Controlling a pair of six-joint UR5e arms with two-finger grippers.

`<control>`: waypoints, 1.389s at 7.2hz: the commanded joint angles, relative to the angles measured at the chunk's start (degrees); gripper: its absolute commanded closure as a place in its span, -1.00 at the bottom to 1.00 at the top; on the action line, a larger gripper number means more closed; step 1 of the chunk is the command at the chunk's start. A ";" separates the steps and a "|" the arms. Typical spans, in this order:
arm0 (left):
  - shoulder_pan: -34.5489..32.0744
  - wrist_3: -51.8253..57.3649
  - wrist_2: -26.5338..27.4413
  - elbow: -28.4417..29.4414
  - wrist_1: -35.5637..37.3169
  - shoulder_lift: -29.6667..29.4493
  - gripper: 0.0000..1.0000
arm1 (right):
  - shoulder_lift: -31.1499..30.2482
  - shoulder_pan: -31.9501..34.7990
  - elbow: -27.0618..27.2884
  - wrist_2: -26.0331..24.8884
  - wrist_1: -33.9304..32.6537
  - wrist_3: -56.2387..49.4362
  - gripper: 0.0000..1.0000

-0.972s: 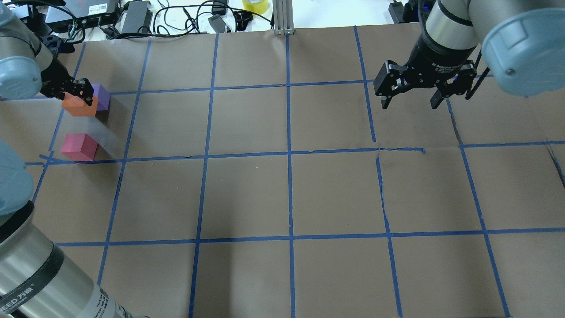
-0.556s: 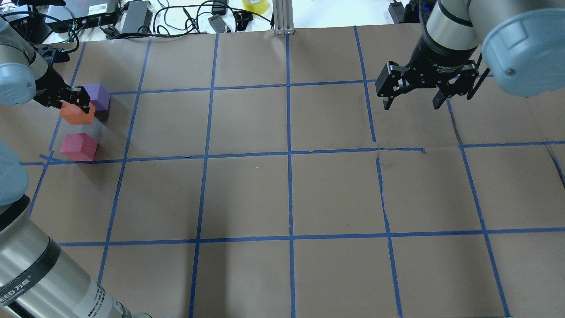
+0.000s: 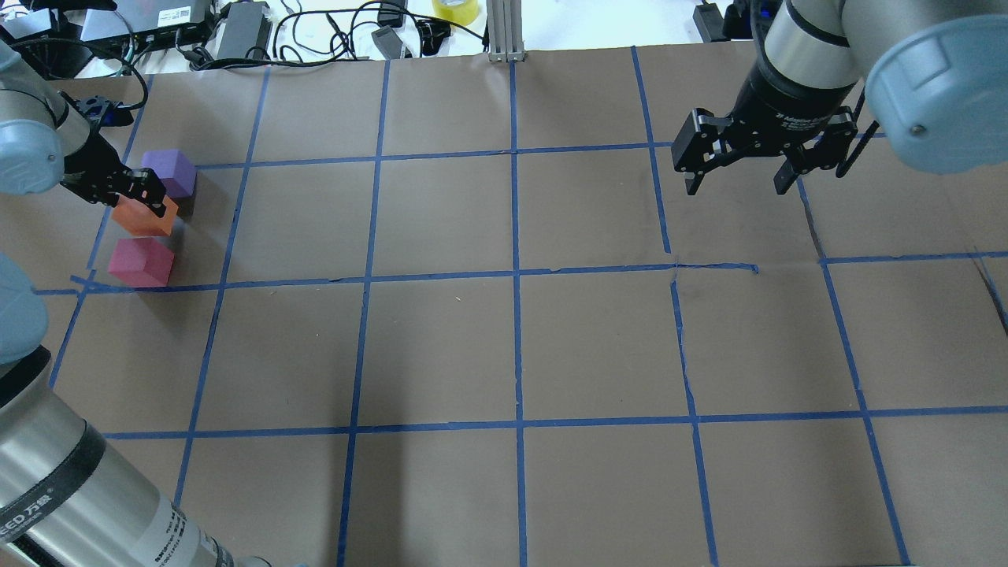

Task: Arrange blocks in a line
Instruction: 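Place the orange cube between the purple and pink cubes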

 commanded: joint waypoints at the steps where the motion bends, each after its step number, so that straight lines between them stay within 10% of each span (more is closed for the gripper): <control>1: 0.01 -1.57 0.27 -0.58 0.13 -0.69 1.00 | 0.05 0.03 0.00 -0.19 0.08 -0.02 -1.00; 4: 0.01 -1.57 0.37 -0.49 2.06 -1.57 1.00 | -0.22 -0.06 0.09 -0.18 0.08 -0.02 -1.00; 5: 0.01 -1.57 0.10 -0.84 2.06 -1.48 -0.89 | -0.22 0.03 0.00 -0.27 0.16 -0.02 -1.00; 10: -0.17 -0.96 1.07 -1.89 -4.56 6.83 -1.00 | -0.48 0.03 -0.17 -0.19 -0.36 0.16 -1.00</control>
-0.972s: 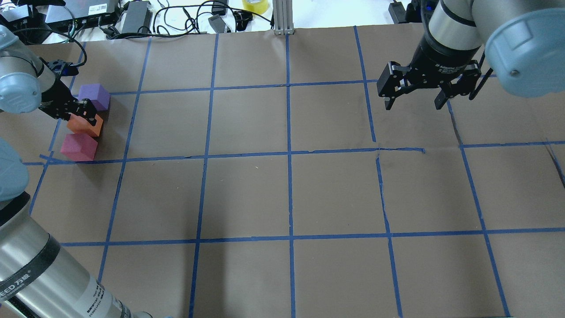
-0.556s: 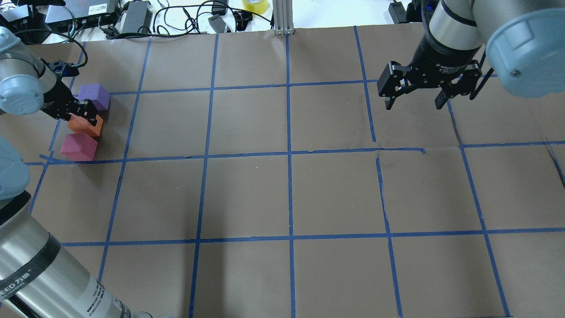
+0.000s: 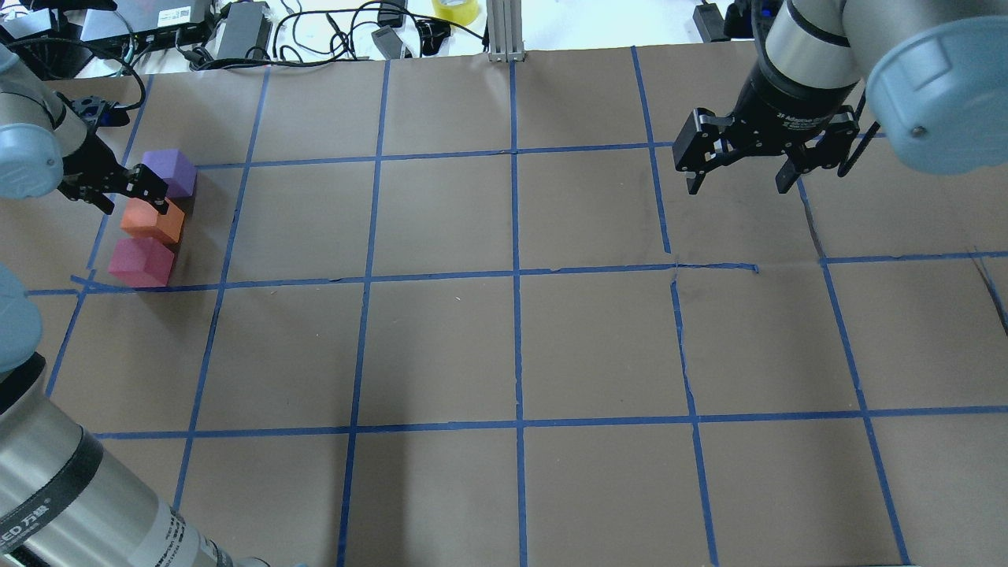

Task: Arrange blocks in a line
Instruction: 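Open the left gripper to release the orange cube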

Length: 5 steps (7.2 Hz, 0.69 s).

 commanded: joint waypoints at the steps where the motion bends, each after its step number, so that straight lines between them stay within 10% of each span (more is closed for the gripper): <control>1: -0.17 -0.02 -0.08 -1.31 -8.99 8.01 -1.00 | -0.20 0.00 -0.07 0.03 -0.06 0.07 -1.00; 5: -1.22 -0.28 -0.61 -1.50 -29.66 27.09 -1.00 | -0.37 0.00 -0.15 -0.14 -0.06 -0.01 -1.00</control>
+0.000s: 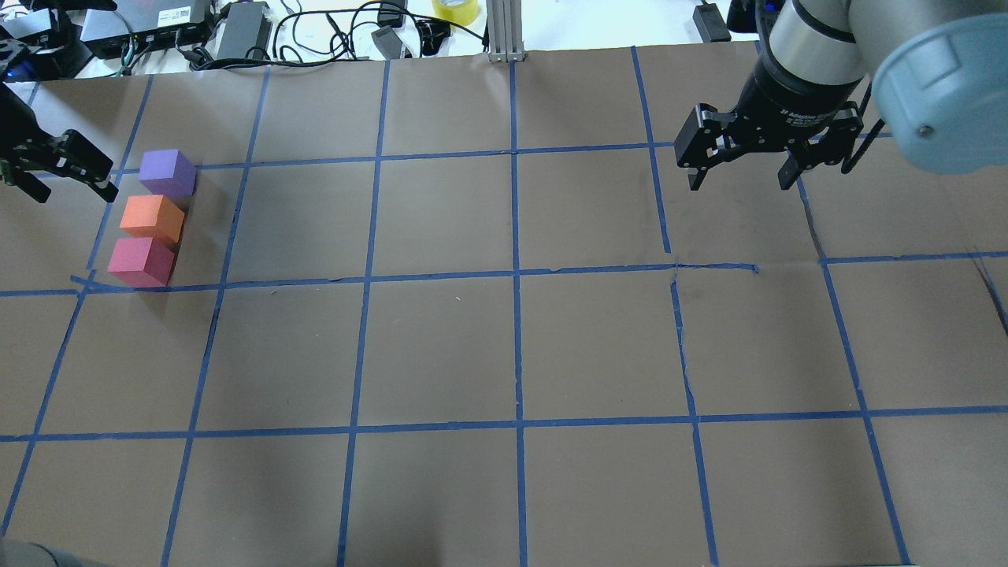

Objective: Arrange blocks in a line

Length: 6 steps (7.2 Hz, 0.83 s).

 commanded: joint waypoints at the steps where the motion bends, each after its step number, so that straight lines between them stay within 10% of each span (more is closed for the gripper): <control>1: -2.93 -1.00 -0.12 0.19 -6.18 7.98 -1.00 | -0.06 0.06 0.00 -0.15 0.03 -0.03 -1.00; 6: -32.08 -27.38 -0.21 0.98 -5.40 9.33 -1.00 | -0.06 -0.03 -0.35 0.11 -0.06 -0.03 -1.00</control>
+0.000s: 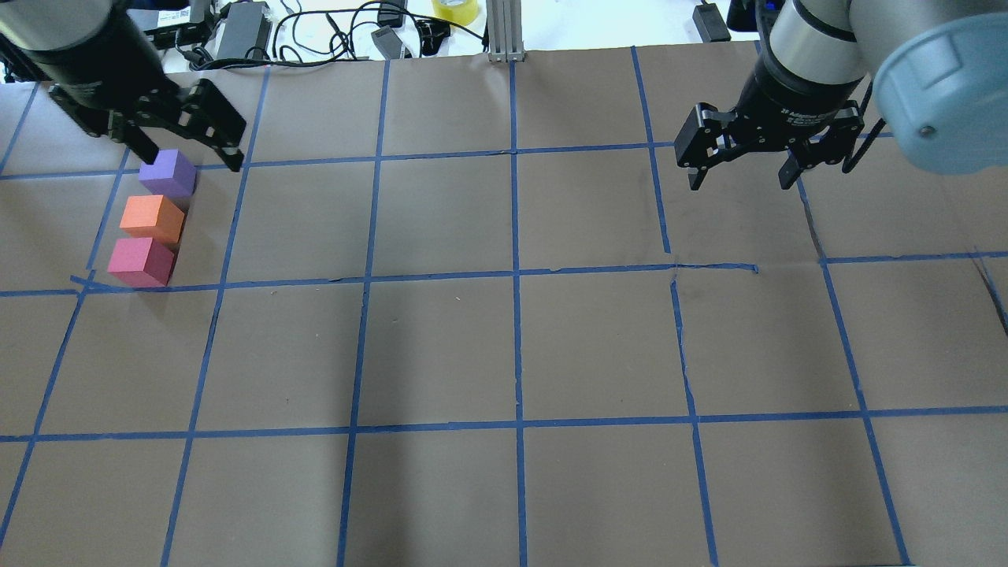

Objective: Arrange blocks in a line

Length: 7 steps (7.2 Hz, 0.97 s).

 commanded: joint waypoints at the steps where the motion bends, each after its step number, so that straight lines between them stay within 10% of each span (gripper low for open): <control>1: -9.11 -10.27 0.98 0.30 0.24 0.29 -1.00 | 0.12 -0.16 -0.06 0.00 -0.07 -0.09 -1.00; 7: -9.75 -10.29 -0.77 -0.48 -0.46 2.57 -1.00 | 0.04 0.01 -0.41 0.53 -0.42 0.09 -1.00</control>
